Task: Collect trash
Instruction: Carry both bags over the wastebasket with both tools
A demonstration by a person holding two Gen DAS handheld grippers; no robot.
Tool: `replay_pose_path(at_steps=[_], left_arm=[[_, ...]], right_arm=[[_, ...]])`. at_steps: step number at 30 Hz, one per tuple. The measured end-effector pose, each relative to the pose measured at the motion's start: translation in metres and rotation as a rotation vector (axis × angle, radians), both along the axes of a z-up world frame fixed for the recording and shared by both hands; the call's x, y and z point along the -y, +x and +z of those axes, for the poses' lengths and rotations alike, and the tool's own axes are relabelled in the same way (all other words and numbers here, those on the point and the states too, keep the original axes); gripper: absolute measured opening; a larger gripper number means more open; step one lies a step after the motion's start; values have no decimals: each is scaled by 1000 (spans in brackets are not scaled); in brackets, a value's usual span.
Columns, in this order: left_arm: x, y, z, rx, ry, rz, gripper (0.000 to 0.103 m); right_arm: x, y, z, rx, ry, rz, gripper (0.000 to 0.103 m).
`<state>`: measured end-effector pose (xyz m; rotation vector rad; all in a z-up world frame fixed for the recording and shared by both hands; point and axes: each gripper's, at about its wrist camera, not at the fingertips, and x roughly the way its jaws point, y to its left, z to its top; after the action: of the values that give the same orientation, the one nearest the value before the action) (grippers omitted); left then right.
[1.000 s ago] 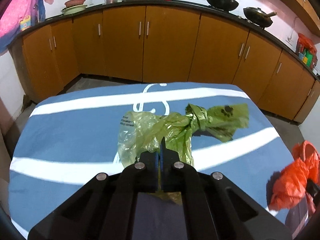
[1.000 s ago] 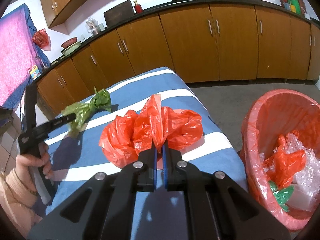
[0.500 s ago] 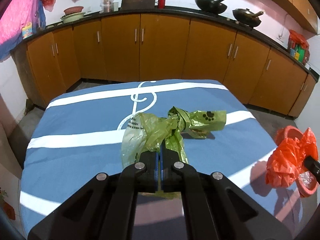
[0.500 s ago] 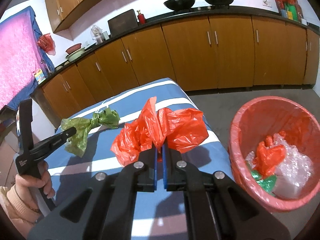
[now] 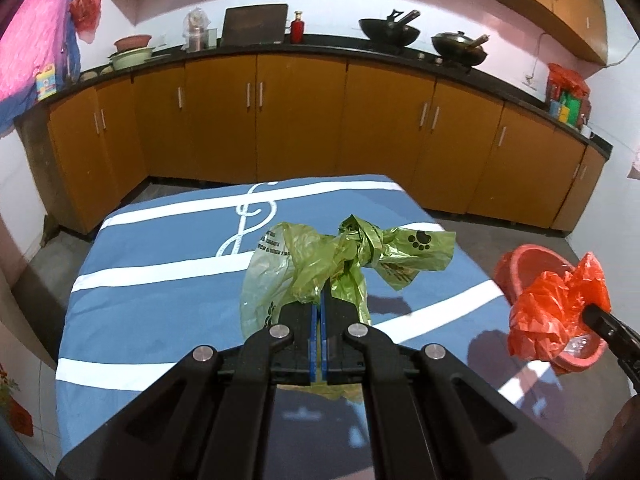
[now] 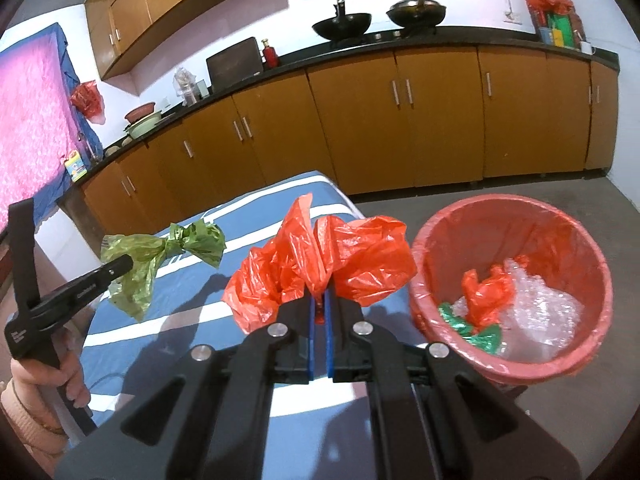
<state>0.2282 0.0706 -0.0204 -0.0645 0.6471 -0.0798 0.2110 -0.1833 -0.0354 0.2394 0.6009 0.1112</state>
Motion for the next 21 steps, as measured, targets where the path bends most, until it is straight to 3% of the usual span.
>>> replay_pose_path(at_steps=[10, 21], left_arm=[[48, -17, 16, 40, -13, -87, 1], [116, -31, 27, 70, -41, -196, 1]], right_arm=[[34, -25, 13, 38, -1, -74, 5], [100, -43, 21, 66, -16, -218, 5]])
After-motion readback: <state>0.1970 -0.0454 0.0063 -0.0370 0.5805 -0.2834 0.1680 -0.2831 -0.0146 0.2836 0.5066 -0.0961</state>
